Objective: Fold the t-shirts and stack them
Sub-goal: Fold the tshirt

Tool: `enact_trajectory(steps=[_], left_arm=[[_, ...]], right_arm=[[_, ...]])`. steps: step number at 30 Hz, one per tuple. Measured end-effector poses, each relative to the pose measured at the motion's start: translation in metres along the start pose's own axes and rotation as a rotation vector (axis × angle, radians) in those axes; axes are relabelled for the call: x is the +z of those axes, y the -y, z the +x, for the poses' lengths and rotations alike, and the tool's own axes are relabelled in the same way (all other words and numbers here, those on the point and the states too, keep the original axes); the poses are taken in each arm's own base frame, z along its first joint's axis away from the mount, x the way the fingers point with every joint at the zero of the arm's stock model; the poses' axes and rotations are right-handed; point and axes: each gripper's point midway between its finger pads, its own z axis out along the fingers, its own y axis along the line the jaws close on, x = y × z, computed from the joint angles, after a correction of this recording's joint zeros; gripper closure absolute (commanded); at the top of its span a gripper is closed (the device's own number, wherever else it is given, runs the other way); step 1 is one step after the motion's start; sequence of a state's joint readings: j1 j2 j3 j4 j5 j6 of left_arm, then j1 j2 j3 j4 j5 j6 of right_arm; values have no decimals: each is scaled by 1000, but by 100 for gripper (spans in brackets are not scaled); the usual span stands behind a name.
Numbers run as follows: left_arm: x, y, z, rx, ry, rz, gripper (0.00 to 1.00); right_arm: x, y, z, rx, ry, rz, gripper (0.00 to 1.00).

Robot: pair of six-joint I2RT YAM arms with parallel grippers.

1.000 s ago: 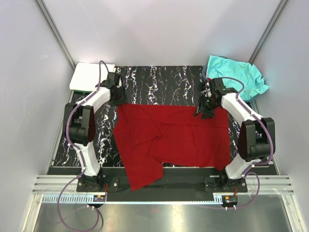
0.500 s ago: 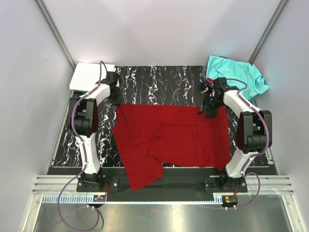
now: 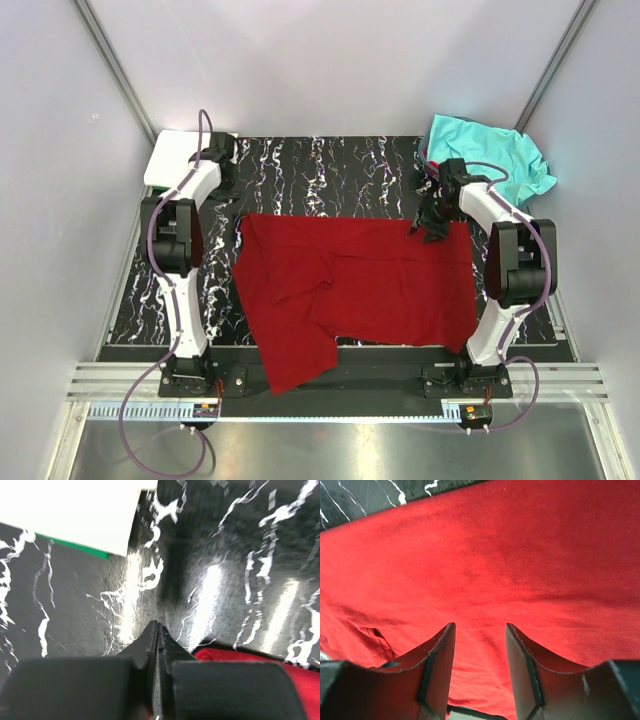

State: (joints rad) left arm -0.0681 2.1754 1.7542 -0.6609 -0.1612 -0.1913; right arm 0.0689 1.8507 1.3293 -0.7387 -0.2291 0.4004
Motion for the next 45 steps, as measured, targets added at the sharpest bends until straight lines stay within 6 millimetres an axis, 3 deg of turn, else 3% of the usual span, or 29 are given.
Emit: enact_trajectory(steps=[1,2,4,6,8,14,21,24,29,36,41,42,45], left_arm=[[-3,1,-3,-2,10,9,41],[-5,3,-3,-7,9,19,33],[-14,7,4,-24,28,58,26],[-31,10,30,-36,8,110,23],[-45,14,50,-40,-22,158,23],[-48,30,56,-30,-26,245,28],[-19,36,73,-9,-86,255,42],[-15,39,68,-7,-72,260,57],[-10,41,68,-8,-70,265,100],[-13,30,60,-3,-65,209,100],[-16,11,27,-31,-14,163,100],[-16,9,18,-32,3,159,94],[-19,5,-8,-39,46,153,61]], right_arm=[[0,0,-2,-1,7,5,48],[-1,0,-3,-1,9,6,48],[-1,1,-3,-1,11,9,48],[-2,1,-4,-2,17,13,48],[-4,1,-3,-3,26,9,48],[-14,4,11,14,37,-3,48],[-8,10,27,42,10,-5,48],[-8,10,28,43,8,-3,48],[-9,10,28,42,13,-4,48],[-9,9,24,43,19,-1,48],[-5,5,13,44,27,-1,47],[-3,5,11,45,25,-1,47],[1,4,7,47,19,1,48]])
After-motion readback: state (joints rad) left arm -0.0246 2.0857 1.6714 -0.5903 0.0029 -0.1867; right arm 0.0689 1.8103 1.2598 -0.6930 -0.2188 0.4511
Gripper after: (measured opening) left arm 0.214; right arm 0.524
